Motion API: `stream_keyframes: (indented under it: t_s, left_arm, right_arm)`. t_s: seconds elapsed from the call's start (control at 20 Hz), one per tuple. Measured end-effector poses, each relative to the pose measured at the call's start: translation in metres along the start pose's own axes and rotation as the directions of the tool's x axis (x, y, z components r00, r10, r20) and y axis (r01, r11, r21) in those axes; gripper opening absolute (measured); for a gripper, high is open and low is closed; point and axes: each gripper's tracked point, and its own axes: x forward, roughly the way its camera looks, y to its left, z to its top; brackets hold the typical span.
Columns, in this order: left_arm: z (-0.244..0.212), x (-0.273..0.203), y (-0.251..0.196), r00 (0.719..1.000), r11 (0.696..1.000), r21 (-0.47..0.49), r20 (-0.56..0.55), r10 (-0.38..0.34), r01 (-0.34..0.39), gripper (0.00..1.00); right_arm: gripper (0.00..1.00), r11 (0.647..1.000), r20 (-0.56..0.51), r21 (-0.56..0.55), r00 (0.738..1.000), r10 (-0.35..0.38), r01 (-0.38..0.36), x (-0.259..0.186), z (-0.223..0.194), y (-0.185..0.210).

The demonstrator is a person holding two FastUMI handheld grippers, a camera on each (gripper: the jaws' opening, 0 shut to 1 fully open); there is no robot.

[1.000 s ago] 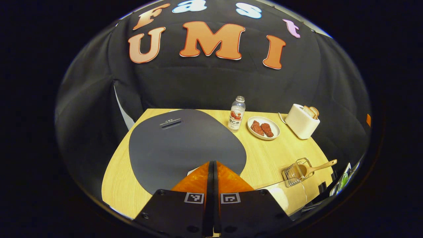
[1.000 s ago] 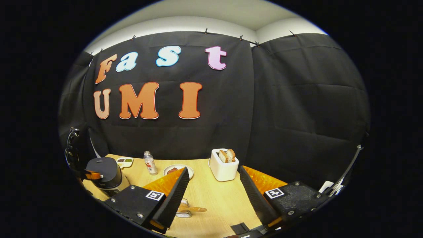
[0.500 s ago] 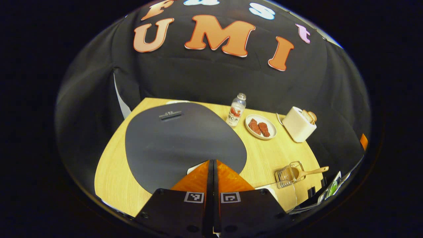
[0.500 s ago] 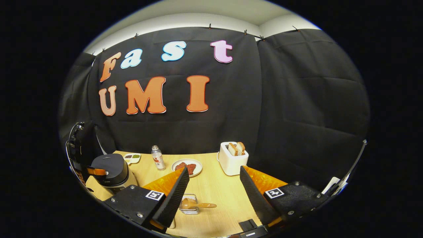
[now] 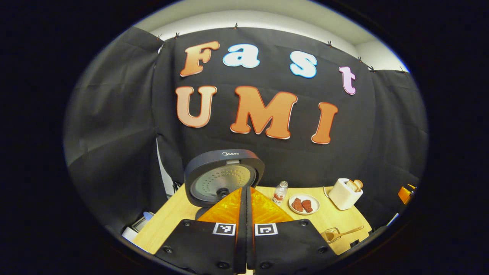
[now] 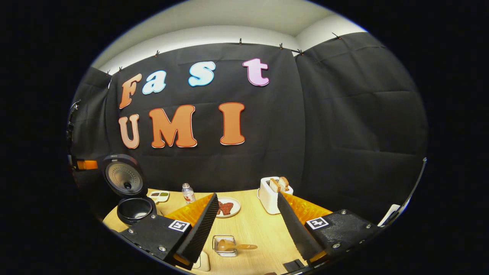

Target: Close the left gripper, press the button to open the rice cooker; take a wooden spoon from the chopstick holder with the right hand, scoop a spoonful of rice and pour it into the rice cooker, then put the wooden spoon back into the chopstick holder.

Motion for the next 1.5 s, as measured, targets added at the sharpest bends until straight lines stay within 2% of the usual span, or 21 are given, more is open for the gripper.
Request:
stream_keyframes:
  t_s: [0.05,0.2,0.25,0.3,0.4,0.55,0.6,0.65,0.7,0.75,0.8,0.85,1.0,1.05,1.1,1.15,1.3,1.4,1.5]
  left_arm:
    - [0.007,-0.007,0.007,0.999,1.0,0.015,0.022,0.023,-0.023,0.05]
    - [0.018,-0.018,0.026,0.995,0.995,0.051,0.061,0.077,-0.08,0.05]
    - [0.018,-0.019,0.03,0.994,0.995,0.048,0.071,0.089,-0.092,0.06]
    - [0.02,-0.022,0.036,0.991,0.993,0.041,0.081,0.107,-0.11,0.05]
    - [0.026,-0.027,0.048,0.988,0.992,0.017,0.091,0.125,-0.127,0.05]
    - [0.028,-0.038,0.059,0.988,0.992,-0.029,0.089,0.127,-0.125,0.28]
    - [0.029,-0.038,0.062,0.987,0.991,-0.038,0.093,0.135,-0.132,0.29]
    - [0.028,-0.043,0.067,0.985,0.99,-0.035,0.101,0.139,-0.136,0.47]
    - [0.031,-0.047,0.072,0.982,0.988,-0.027,0.114,0.153,-0.151,0.64]
    - [0.034,-0.052,0.079,0.979,0.987,-0.017,0.126,0.162,-0.161,0.82]
    - [0.037,-0.055,0.084,0.975,0.985,-0.01,0.138,0.174,-0.174,0.81]
    - [0.039,-0.059,0.091,0.97,0.981,-0.008,0.153,0.191,-0.192,0.75]
    - [0.048,-0.072,0.105,0.958,0.976,-0.024,0.187,0.216,-0.215,0.87]
    - [0.048,-0.077,0.112,0.954,0.973,-0.025,0.191,0.231,-0.231,0.91]
    - [0.049,-0.079,0.119,0.949,0.969,-0.028,0.196,0.247,-0.246,0.95]
    - [0.052,-0.081,0.125,0.944,0.965,-0.032,0.202,0.26,-0.259,0.99]
    - [0.052,-0.085,0.141,0.932,0.954,-0.018,0.212,0.296,-0.299,0.99]
    - [0.047,-0.085,0.147,0.928,0.948,0.011,0.209,0.309,-0.318,1.0]
    - [0.042,-0.082,0.153,0.927,0.944,0.03,0.2,0.316,-0.329,1.0]
  right_arm:
    - [0.95,1.0,0.015,-0.004,1.0,-0.011,0.011,0.001,0.0,-0.002]
    - [0.95,1.0,0.055,-0.005,0.998,-0.03,0.031,0.006,-0.002,-0.005]
    - [1.0,1.0,0.052,0.001,0.998,-0.031,0.031,0.007,-0.008,-0.005]
    - [0.95,1.0,0.043,0.013,0.999,-0.029,0.029,0.008,-0.016,-0.004]
    - [0.95,0.999,0.033,0.047,0.999,-0.027,0.025,0.012,-0.031,-0.006]
    - [0.95,0.996,0.03,0.087,0.999,-0.04,0.038,0.019,-0.058,-0.009]
    - [0.95,0.995,0.032,0.087,0.999,-0.043,0.04,0.02,-0.069,-0.01]
    - [1.0,0.995,0.024,0.088,0.999,-0.047,0.044,0.022,-0.081,-0.011]
    - [0.95,0.995,0.005,0.089,0.999,-0.048,0.047,0.027,-0.095,-0.011]
    - [0.95,0.994,-0.023,0.09,0.998,-0.052,0.054,0.029,-0.111,-0.011]
    - [0.95,0.994,-0.046,0.093,0.997,-0.055,0.059,0.032,-0.126,-0.011]
    - [0.95,0.993,-0.078,0.094,0.995,-0.062,0.07,0.034,-0.141,-0.01]
    - [0.95,0.99,-0.112,0.114,0.991,-0.07,0.082,0.04,-0.171,-0.006]
    - [1.0,0.988,-0.126,0.128,0.989,-0.071,0.087,0.043,-0.181,-0.003]
    - [0.95,0.985,-0.145,0.145,0.987,-0.072,0.093,0.047,-0.195,-0.001]
    - [0.95,0.981,-0.168,0.163,0.983,-0.073,0.101,0.05,-0.208,0.001]
    - [0.95,0.964,-0.241,0.232,0.968,-0.071,0.129,0.057,-0.243,0.009]
    - [0.95,0.949,-0.258,0.29,0.965,-0.045,0.121,0.058,-0.252,0.019]
    - [0.92,0.934,-0.265,0.329,0.963,-0.048,0.137,0.058,-0.255,0.021]
